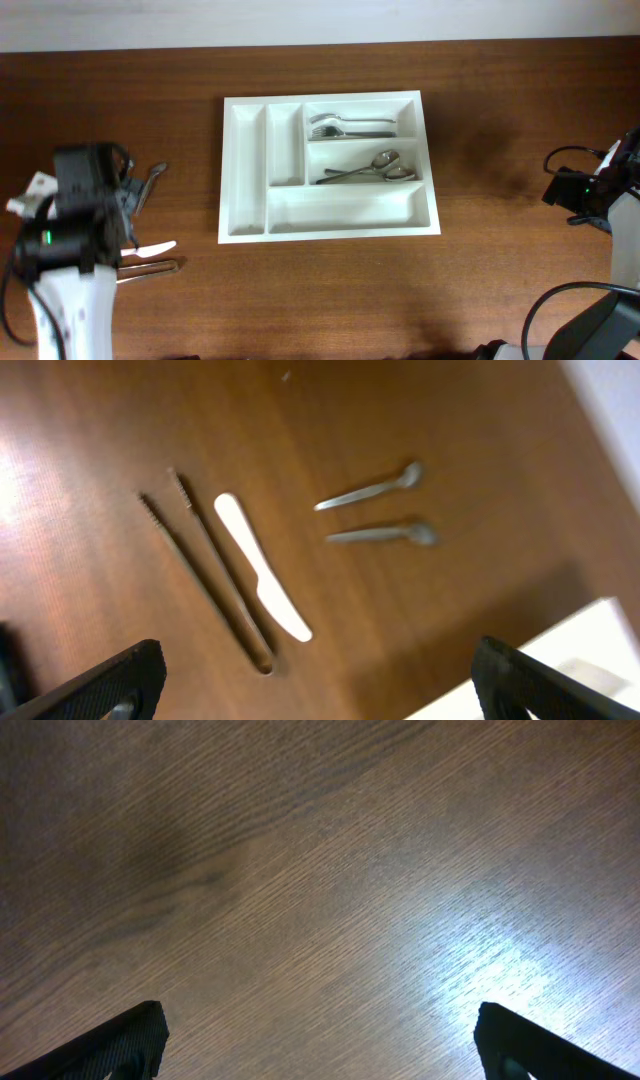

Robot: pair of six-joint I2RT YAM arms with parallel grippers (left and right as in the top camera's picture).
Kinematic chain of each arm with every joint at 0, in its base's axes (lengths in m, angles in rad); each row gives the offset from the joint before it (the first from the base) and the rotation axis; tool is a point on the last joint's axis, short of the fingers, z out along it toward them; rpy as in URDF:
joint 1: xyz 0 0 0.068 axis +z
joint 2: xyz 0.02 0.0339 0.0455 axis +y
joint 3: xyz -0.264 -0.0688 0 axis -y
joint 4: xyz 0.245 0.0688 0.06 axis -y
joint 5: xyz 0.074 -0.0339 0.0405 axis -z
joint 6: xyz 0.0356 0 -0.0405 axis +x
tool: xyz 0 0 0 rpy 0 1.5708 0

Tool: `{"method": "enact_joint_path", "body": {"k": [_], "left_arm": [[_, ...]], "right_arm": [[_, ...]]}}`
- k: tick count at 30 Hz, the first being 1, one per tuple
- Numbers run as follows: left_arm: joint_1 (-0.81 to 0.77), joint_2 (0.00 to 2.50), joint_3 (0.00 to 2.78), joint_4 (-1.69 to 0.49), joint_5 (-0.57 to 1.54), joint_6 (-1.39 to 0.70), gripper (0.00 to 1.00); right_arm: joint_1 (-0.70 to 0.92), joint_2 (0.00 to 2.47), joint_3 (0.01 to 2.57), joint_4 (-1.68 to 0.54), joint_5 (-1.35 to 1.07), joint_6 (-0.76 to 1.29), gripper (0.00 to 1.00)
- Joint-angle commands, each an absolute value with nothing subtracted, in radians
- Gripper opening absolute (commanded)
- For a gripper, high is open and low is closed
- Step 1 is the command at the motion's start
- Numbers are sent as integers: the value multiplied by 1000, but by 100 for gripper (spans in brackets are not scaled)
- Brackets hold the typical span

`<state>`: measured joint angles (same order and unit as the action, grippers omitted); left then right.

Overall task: Pack container
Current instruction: 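Move the left gripper over the knife and tongs on the left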

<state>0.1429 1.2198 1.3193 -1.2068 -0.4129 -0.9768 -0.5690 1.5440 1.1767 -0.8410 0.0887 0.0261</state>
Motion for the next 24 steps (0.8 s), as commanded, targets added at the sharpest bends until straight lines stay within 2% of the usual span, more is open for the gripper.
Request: {"method": "enact_joint_path", "body": {"k": [1, 5, 8, 14, 17, 22, 24], "left_arm": [[153, 1312, 1361, -1267, -409, -1005, 99], [196, 1350, 1360, -1465, -324, -1395, 99], [223, 1331, 1361, -1536, -339, -1491, 99], [286, 1287, 1354, -1478, -412, -1309, 99], [313, 1285, 1325, -1385, -356, -1186, 99], [374, 1261, 1233, -1317, -252, -1185, 99], [399, 1224, 1176, -1250, -216, -1125, 99]], "right_arm": [[-575, 1551, 1174, -840, 90, 26, 99], [-575, 1551, 1174, -840, 90, 26, 99], [-575, 1551, 1174, -840, 90, 26, 99], [-575, 1551, 1174, -840, 90, 26, 99], [-575, 1551, 1174, -840, 90, 26, 99], [-575, 1551, 1174, -840, 90, 26, 99], [-575, 1551, 1174, -840, 90, 26, 99]]}}
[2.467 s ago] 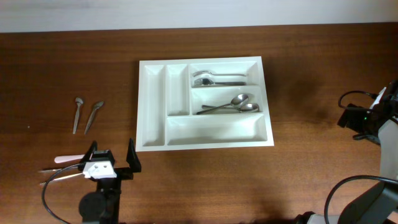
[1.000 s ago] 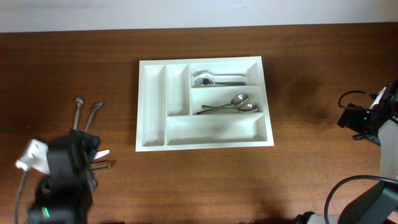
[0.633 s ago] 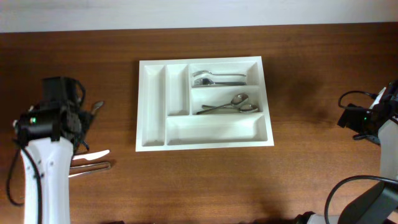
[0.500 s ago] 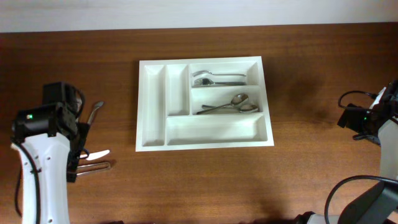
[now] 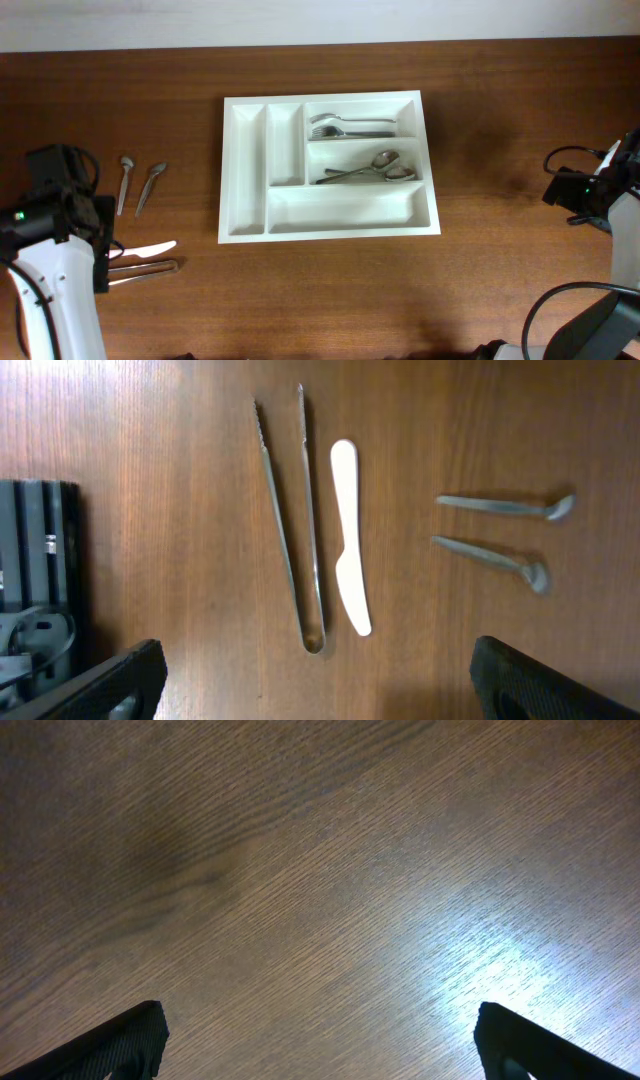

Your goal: Pack container

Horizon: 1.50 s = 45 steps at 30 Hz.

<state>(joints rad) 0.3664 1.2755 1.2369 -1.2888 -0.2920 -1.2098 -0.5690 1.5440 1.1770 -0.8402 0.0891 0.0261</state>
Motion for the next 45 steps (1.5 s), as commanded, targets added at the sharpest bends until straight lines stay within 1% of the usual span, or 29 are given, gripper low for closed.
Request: {"method": "enact_joint_path", "body": {"k": [1, 4, 11, 14, 18, 22, 29, 33, 37, 41, 45], "left_arm": [[410, 1201, 1140, -1206, -201, -1076, 99], [430, 1142, 1042, -1125, -197, -1015, 99], [475, 1139, 916, -1051, -200, -1016, 99], [484, 1179, 901, -1052, -204, -1025, 99], [508, 1252, 901, -1055, -151, -1097, 99], [537, 1336, 901, -1045, -146, -1166, 99], [554, 1423, 901, -995, -146, -1149, 99], [554, 1423, 900, -978, -156, -1083, 99], [554, 1423, 886, -889, -157, -972, 99], [554, 1423, 864, -851, -153, -975, 99], [554, 1423, 848, -860, -152, -1031, 99]], "right_arm": [[-575, 1551, 1174, -840, 90, 26, 99], [-575, 1551, 1174, -840, 90, 26, 99], [-575, 1551, 1174, -840, 90, 26, 99], [-575, 1551, 1174, -840, 90, 26, 99], [-575, 1551, 1174, -840, 90, 26, 99], [-575, 1551, 1174, -840, 90, 26, 99], [-575, 1551, 1174, -840, 90, 26, 99], [-575, 1551, 1174, -840, 90, 26, 99], [-575, 1551, 1174, -840, 90, 26, 99], [-575, 1551, 1174, -840, 90, 27, 99], [-575, 1551, 1174, -840, 90, 26, 99]]}}
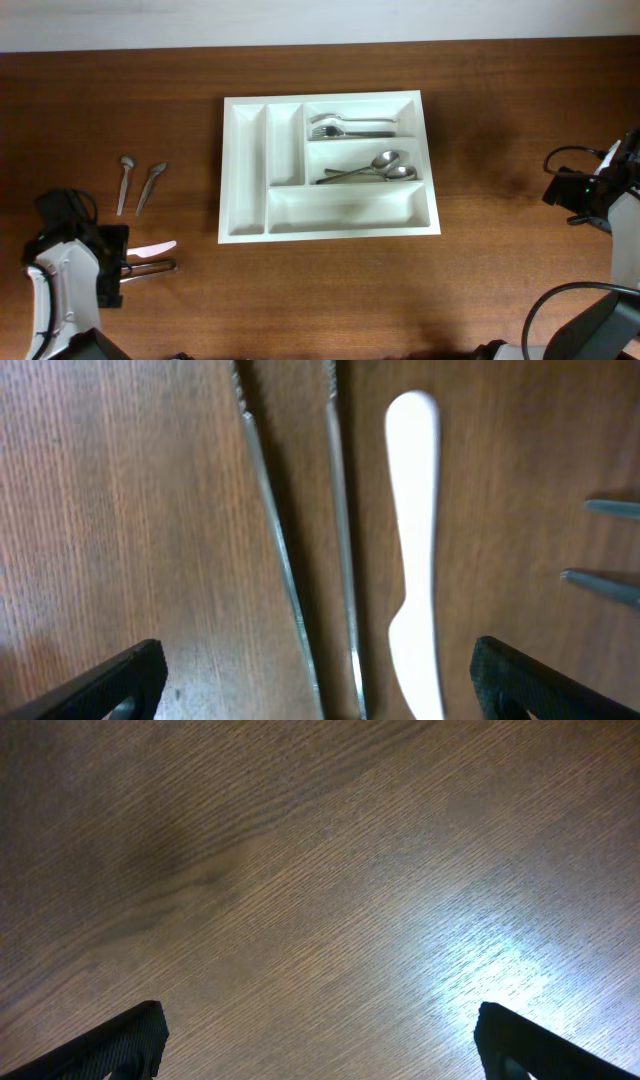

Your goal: Pack container

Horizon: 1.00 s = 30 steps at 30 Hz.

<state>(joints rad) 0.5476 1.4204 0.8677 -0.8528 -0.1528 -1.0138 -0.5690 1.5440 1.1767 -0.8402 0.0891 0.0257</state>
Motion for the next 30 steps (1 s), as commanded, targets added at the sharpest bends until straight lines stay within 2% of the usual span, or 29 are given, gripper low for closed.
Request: {"method": "enact_joint_path", "body": {"k": [1, 14, 30], "left_arm": [[554, 1423, 845, -863, -152, -1039, 99], [641, 1423, 768, -833, -161, -1076, 99], [643, 1467, 768, -747, -161, -1020, 99]], "right_arm": [[-575, 1551, 1174, -840, 90, 26, 99], [-575, 1551, 1174, -840, 90, 26, 99], [-575, 1551, 1174, -840, 90, 26, 99]]}}
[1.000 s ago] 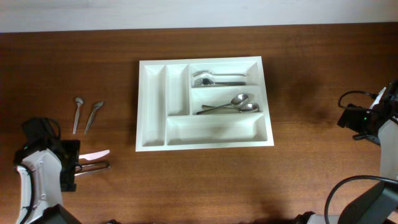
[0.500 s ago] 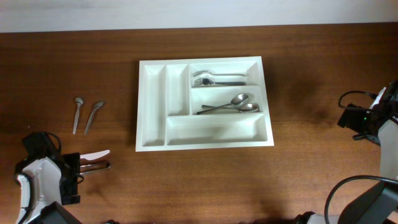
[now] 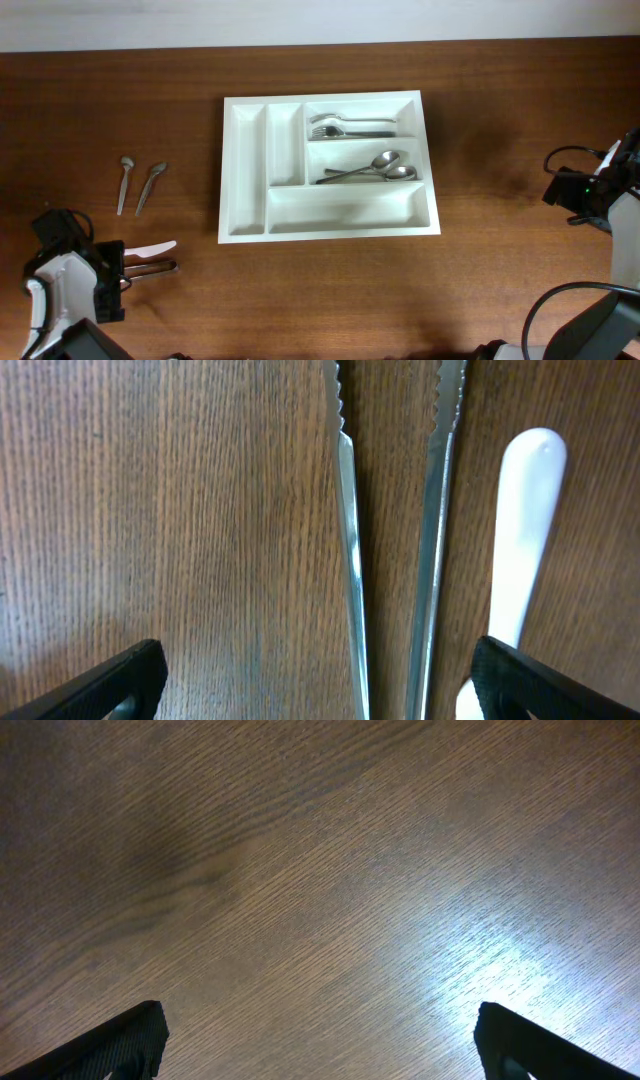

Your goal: Pack container

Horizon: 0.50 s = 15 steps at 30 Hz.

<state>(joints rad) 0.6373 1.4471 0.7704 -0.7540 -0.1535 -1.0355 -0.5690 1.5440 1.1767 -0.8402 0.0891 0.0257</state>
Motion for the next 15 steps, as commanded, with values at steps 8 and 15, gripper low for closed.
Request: {"method": "enact_joint_path", "body": {"k": [8, 15], "left_arm": [[643, 1518, 768, -728, -161, -1039, 99], [643, 1539, 768, -698, -153, -1039, 99]], "right_arm": [[-575, 1551, 1174, -840, 90, 26, 99], [-575, 1551, 1174, -840, 90, 26, 99]]}}
